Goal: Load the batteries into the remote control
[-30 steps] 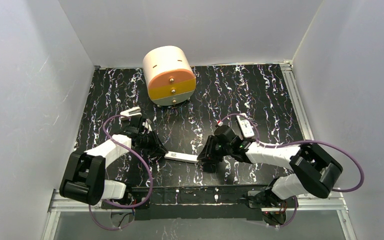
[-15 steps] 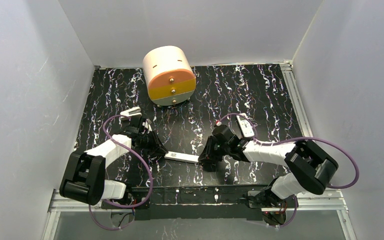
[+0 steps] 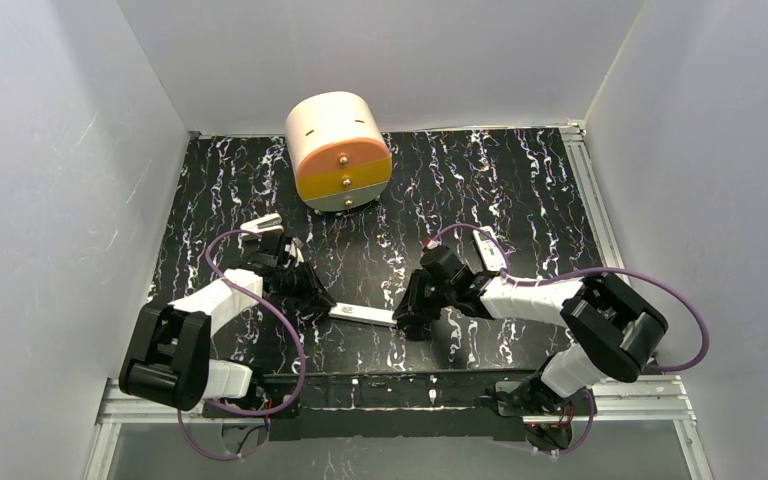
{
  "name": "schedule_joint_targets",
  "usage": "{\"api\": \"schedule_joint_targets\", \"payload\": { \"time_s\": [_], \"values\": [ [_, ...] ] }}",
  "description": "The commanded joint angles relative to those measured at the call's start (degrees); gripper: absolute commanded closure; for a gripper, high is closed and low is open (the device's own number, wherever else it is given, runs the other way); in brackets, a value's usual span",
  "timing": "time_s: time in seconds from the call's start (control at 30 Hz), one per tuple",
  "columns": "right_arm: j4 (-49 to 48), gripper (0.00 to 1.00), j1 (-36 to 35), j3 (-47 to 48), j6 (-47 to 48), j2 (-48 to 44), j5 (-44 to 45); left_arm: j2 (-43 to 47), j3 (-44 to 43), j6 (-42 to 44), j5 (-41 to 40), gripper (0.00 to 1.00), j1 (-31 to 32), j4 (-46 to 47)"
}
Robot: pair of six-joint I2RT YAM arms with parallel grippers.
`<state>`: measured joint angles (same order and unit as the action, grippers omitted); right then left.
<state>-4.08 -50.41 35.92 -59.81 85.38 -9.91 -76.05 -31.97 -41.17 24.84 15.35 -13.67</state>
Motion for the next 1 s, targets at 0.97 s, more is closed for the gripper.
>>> {"api": "schedule_joint_targets", "payload": {
  "time_s": [0.97],
  "values": [
    [14.0, 0.67, -4.3, 11.6, 6.1, 7.0, 9.7, -2.6, 4.0, 1.6, -6.0, 0.77, 1.3, -6.7]
  ]
}}
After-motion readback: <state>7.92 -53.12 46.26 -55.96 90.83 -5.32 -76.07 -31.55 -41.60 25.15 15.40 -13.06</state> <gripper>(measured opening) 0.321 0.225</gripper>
